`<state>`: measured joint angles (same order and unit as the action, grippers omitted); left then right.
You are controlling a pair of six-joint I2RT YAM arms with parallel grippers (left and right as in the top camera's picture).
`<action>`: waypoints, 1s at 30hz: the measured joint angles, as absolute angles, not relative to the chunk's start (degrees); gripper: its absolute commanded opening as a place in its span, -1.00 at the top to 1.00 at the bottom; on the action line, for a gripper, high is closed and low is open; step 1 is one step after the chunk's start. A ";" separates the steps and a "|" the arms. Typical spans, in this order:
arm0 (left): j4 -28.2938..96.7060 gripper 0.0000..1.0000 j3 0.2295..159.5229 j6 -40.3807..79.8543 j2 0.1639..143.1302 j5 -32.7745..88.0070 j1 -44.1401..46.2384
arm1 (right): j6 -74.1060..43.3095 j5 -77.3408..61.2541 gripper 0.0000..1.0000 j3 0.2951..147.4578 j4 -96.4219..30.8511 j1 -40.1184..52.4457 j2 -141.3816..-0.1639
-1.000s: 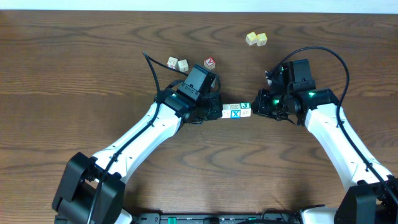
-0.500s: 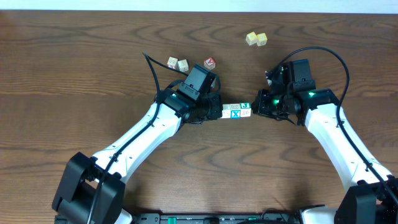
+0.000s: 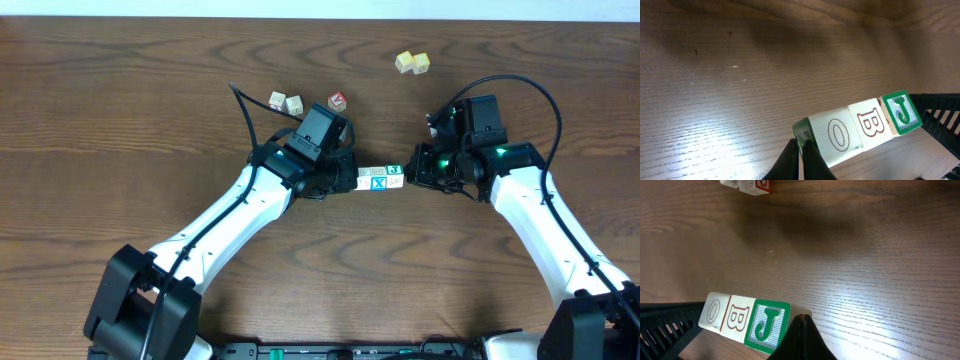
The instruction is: Lift 3 blocks
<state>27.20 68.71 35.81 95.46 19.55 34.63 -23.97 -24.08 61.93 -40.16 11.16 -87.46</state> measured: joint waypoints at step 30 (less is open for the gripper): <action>27.18 0.86 68.71 36.03 95.46 19.53 34.63 | -23.97 -24.23 0.98 61.93 -41.19 11.16 -87.46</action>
<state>27.18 68.71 36.03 95.46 19.53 34.63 -23.97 -24.23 61.93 -41.19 11.16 -87.46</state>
